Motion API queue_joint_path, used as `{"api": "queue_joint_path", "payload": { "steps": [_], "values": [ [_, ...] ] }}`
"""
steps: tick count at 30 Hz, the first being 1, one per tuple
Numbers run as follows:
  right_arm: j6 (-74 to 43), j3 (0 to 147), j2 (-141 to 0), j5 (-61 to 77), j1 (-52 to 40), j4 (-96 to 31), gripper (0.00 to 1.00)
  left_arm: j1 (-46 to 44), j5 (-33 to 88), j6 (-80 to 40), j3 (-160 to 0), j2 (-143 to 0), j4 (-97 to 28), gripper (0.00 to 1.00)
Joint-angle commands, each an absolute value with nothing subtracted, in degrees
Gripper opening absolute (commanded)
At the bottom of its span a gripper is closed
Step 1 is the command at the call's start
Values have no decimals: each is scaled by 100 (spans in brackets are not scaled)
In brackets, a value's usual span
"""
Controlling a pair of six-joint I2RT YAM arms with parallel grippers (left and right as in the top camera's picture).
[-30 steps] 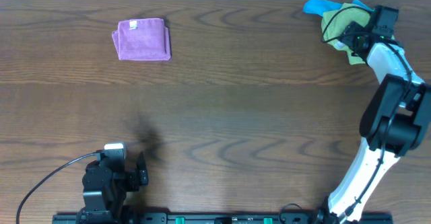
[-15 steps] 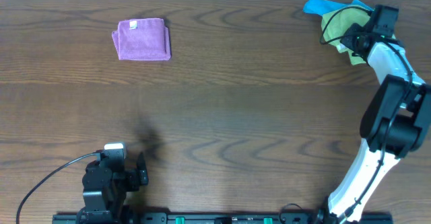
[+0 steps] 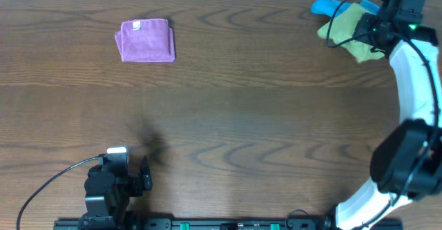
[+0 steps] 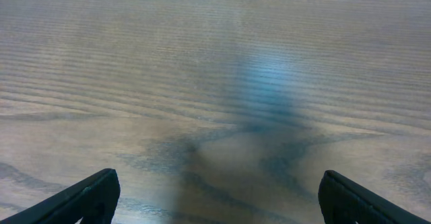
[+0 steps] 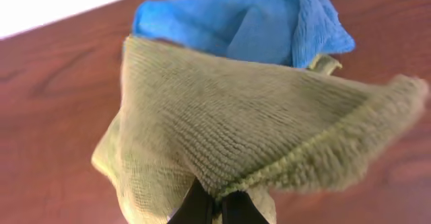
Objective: Fold the cloth
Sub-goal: 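Grasp the green cloth with the right gripper and drag it toward center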
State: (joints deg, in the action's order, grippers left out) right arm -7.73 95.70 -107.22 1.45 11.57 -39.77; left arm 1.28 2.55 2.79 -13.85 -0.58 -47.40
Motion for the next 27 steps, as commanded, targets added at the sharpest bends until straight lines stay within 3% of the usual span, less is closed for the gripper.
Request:
{"api": "queue_joint_path", "payload": {
  "steps": [1, 10, 27],
  "values": [
    [-360, 9657, -10309, 141, 941, -4338, 1, 104, 148, 301, -1319, -21, -5100, 95],
    [69, 9657, -9756, 370, -104, -6025, 1, 104, 148, 301, -1319, -21, -5100, 95],
    [137, 9417, -9601, 541, -1859, -7518, 2, 106, -3, 322, -1319, -21, -5100, 95]
  ]
}}
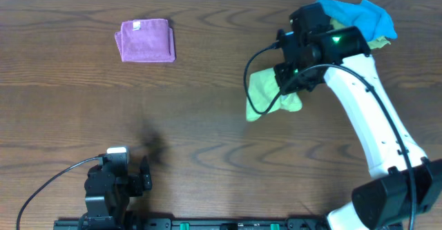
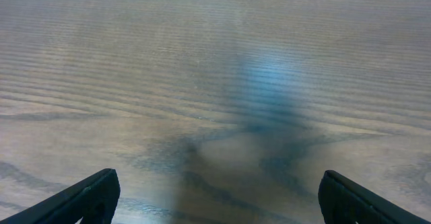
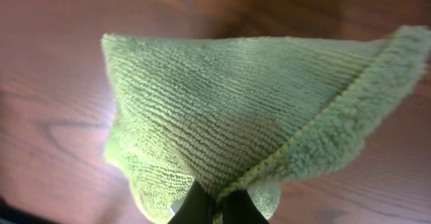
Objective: Fold the cloth
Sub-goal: 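Grasp the green cloth with the right gripper and drag it toward center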
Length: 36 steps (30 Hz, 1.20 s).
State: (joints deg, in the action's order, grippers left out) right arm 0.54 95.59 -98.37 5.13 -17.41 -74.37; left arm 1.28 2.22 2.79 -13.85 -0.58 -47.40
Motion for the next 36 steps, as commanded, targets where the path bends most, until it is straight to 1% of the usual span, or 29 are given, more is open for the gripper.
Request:
{"api": "queue_joint_path", "payload": {
  "steps": [1, 7, 11, 14, 16, 17, 18, 20, 21, 22, 26, 31, 34, 36],
  "values": [
    [137, 9341, -9553, 541, -1890, -7544, 2, 106, -10, 322, -1319, -21, -5100, 95],
    [134, 8517, -8989, 578, -2115, -7561, 1, 104, -23, 322, -1319, -21, -5100, 95],
    [139, 8143, -8888, 915, -2241, -7373, 1, 106, -21, 322, -1319, -21, -5100, 95],
    [139, 7957, -8945, 875, -2296, -6755, 1, 104, -21, 322, -1321, -21, -5100, 95],
    [134, 7944, -9091, 622, -2287, -5935, 1, 106, -21, 322, -1319, -21, -5103, 96],
    [84, 7944, -9192, 314, -2270, -5360, 45, 106, -21, 322, -1319, -21, -5100, 95],
    [45, 7953, -9336, -281, -2235, -4506, 99, 104, -21, 322, -1319, -21, -5100, 95],
    [-43, 8064, -9502, -1367, -2213, -3524, 99, 104, -21, 320, -1319, -21, -5100, 95],
    [-152, 8200, -9548, -1824, -2211, -3256, 99, 104, -21, 322, -1319, -21, -5100, 95],
    [-187, 8331, -9555, -1975, -2211, -3179, 99, 104, -21, 320, -1319, -21, -5100, 95],
    [-161, 8757, -9537, -1973, -2209, -3489, 99, 104, -21, 322, -1319, -21, -5103, 95],
    [-165, 8794, -9561, -1868, -2204, -4160, 99, 104, -23, 322, -1319, -21, -5100, 95],
    [-185, 8739, -9596, -1376, -2176, -4705, 99, 104, -23, 322, -1319, -21, -5100, 95],
    [-425, 8635, -9636, -812, -2078, -4945, 99, 104, -23, 322, -1319, -21, -5100, 95]
  ]
}}
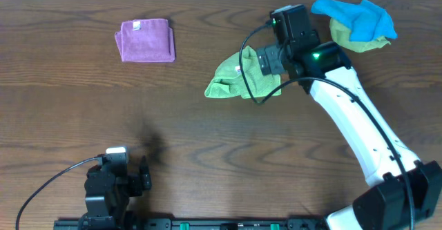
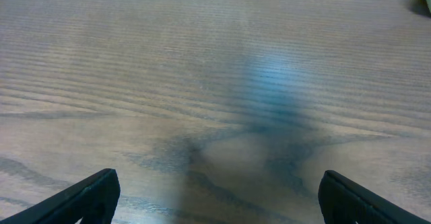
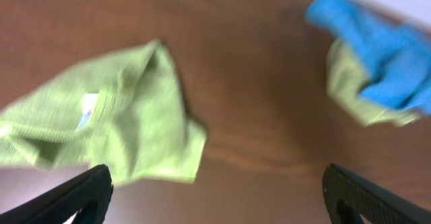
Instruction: Fold the cloth
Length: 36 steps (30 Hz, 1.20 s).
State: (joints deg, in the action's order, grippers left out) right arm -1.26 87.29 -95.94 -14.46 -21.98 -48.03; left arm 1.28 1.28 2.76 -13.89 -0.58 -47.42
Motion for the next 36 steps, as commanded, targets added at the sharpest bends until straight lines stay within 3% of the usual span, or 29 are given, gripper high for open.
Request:
{"api": "queue_joint_path", "payload": {
  "steps": [1, 12, 15, 22, 33, 36],
  "values": [
    [-548, 8547, -9657, -556, -2003, -4980, 99, 104, -23, 322, -1319, -21, -5098, 95],
    [-1332, 6547, -9666, 2615, -768, -3341, 99, 104, -23, 320, -1319, -21, -5094, 95],
    [-1726, 6036, -9668, 2838, -714, -2639, 99, 104, -21, 320, -1319, -21, -5094, 96],
    [-2502, 5275, -9714, 2974, -757, -1026, 87, 104, -19, 320, -1319, -21, -5094, 95],
    [-3096, 5245, -10650, 2853, -757, 71, 74, 104, -19, 318, -1319, -21, -5094, 95],
    [-3127, 5245, -10720, 2849, -757, 307, 66, 104, -19, 318, -1319, -21, -5094, 95]
  ]
}}
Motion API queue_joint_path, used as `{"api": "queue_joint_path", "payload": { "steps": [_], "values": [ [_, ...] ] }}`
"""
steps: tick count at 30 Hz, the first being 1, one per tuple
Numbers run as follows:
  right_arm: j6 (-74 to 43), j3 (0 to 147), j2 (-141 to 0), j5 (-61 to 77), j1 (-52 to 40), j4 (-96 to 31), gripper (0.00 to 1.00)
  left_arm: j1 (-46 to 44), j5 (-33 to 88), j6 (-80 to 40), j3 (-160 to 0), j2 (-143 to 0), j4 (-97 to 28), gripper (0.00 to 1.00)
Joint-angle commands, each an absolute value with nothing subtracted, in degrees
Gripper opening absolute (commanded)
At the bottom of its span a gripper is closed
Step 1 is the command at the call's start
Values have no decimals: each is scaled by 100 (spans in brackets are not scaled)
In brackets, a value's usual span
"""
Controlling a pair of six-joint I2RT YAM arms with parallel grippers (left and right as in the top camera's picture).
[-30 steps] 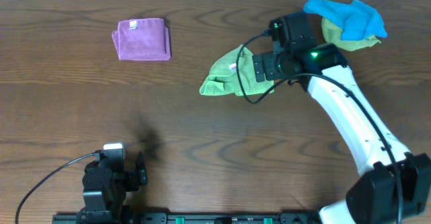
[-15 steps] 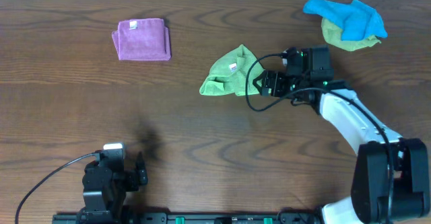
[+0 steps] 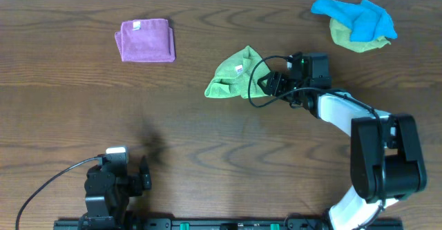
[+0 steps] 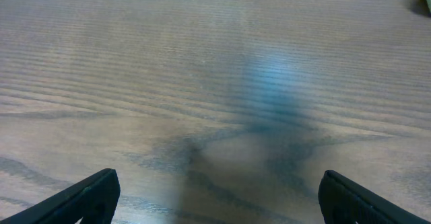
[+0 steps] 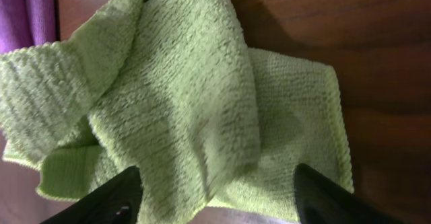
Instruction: Fold the cloth
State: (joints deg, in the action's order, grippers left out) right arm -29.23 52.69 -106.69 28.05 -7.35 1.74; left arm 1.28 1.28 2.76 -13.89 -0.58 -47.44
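Observation:
A crumpled light-green cloth (image 3: 231, 74) lies on the table a little right of centre, and it fills most of the right wrist view (image 5: 195, 96). My right gripper (image 3: 268, 85) is low at the cloth's right edge, pointing left. It is open (image 5: 219, 207), its fingers (image 5: 114, 197) spread over the cloth's near hem with nothing clamped. My left gripper (image 3: 146, 177) rests open at the front left, far from the cloth. In its own view it (image 4: 219, 204) faces bare wood.
A folded purple cloth (image 3: 145, 41) lies at the back left. A blue cloth (image 3: 356, 16) sits on a yellow-green one (image 3: 349, 42) at the back right corner. The right arm's cable (image 3: 252, 85) loops over the green cloth's right side.
My right arm has dropped from above the cloth's right part to table height beside its right edge, still open. The green cloth lies in the same place. The left arm is unchanged.
My right gripper was shut on the green cloth at the back-right pile. Then it held the cloth hanging over the table's middle. Then the cloth lay crumpled on the table with the gripper open above it. Now the gripper is low at the cloth's right edge.

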Motion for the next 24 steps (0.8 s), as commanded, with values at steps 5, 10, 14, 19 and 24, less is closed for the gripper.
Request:
{"api": "queue_joint_path", "payload": {
  "steps": [5, 10, 14, 19, 24],
  "values": [
    [-3234, 5245, -10809, 2773, -757, 550, 60, 104, -19, 318, -1319, -21, -5094, 95],
    [-3288, 5245, -10958, 2720, -757, 735, 58, 104, -19, 318, -1319, -21, -5094, 95],
    [-3369, 5245, -11030, 2716, -760, 902, 52, 104, -19, 318, -1319, -21, -5094, 95],
    [-3404, 5245, -11069, 2700, -760, 1085, 35, 104, -19, 320, -1319, -21, -5094, 95],
    [-3428, 5266, -11067, 2856, -757, 1437, 2, 104, -19, 318, -1319, -21, -5094, 95]
  ]
}}
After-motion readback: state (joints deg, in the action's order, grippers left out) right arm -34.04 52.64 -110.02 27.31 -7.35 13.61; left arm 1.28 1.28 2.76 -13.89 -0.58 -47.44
